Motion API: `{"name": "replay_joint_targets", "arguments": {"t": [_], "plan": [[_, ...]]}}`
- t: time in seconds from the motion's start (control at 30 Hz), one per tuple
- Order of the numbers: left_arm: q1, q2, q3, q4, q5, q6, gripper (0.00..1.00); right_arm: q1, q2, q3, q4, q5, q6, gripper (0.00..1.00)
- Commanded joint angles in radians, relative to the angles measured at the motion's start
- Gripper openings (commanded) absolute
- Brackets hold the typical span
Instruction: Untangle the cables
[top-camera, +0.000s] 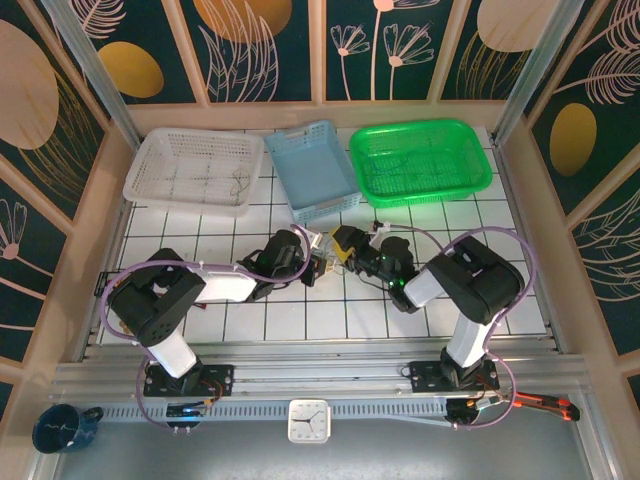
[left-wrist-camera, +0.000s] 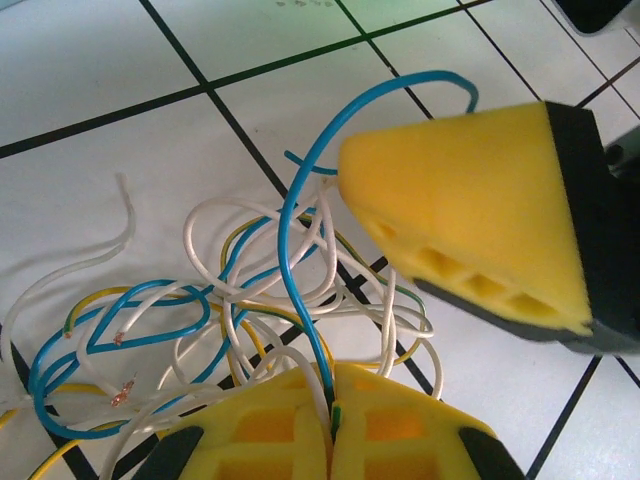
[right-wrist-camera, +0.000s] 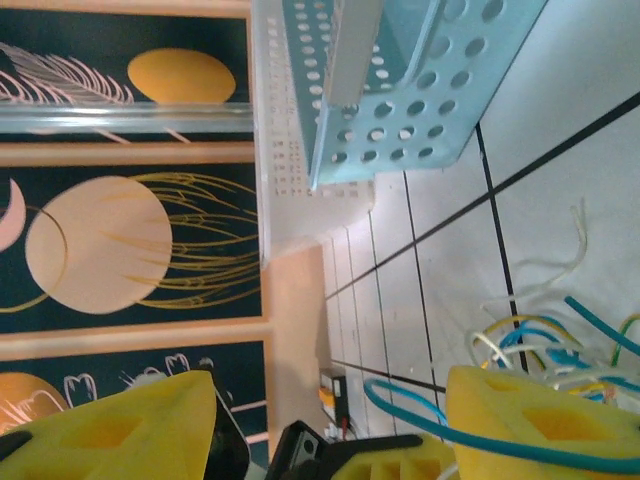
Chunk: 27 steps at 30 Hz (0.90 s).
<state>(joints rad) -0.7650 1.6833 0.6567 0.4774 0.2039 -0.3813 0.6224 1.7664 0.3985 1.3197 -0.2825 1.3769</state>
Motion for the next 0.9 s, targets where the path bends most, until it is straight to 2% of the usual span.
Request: {"name": "replay_joint_targets", "arguments": {"t": [0.0, 0.27, 0.37, 0.4, 0.5, 0.53, 0.67, 0.77, 0.87], "plan": [[-0.004, -0.023, -0.014, 0.038, 0.016, 0.017, 0.01, -0.02, 0.012, 0.011, 0.121, -0.001, 0.026, 0.61], [-0.003, -0.029, -0.017, 0.036, 0.014, 0.019, 0.0, -0.053, 0.004, 0.032, 0.045, -0.01, -0.007, 0.54], [-0.003, -0.03, -0.017, 0.037, 0.015, 0.022, 0.0, -0.061, 0.017, 0.044, 0.041, -0.016, -0.013, 0.45], [-0.003, -0.029, -0.018, 0.037, 0.015, 0.022, 0.0, -0.062, 0.02, 0.047, 0.041, -0.017, -0.017, 0.39], [-0.003, -0.028, -0.017, 0.039, 0.02, 0.026, 0.0, -0.067, 0.017, 0.064, 0.005, -0.02, -0.043, 0.07], [-0.003, -0.03, -0.018, 0.037, 0.02, 0.028, 0.0, -0.067, 0.007, 0.07, -0.018, -0.018, -0.061, 0.0], [-0.003, -0.04, -0.022, 0.042, 0.023, 0.04, 0.03, -0.066, -0.079, 0.104, -0.187, -0.009, -0.167, 0.0], [-0.003, -0.055, -0.035, 0.056, 0.017, 0.046, 0.08, -0.059, -0.178, 0.146, -0.386, 0.017, -0.282, 0.0], [-0.003, -0.071, -0.046, 0.072, 0.012, 0.048, 0.17, -0.047, -0.278, 0.199, -0.581, 0.054, -0.4, 0.0]]}}
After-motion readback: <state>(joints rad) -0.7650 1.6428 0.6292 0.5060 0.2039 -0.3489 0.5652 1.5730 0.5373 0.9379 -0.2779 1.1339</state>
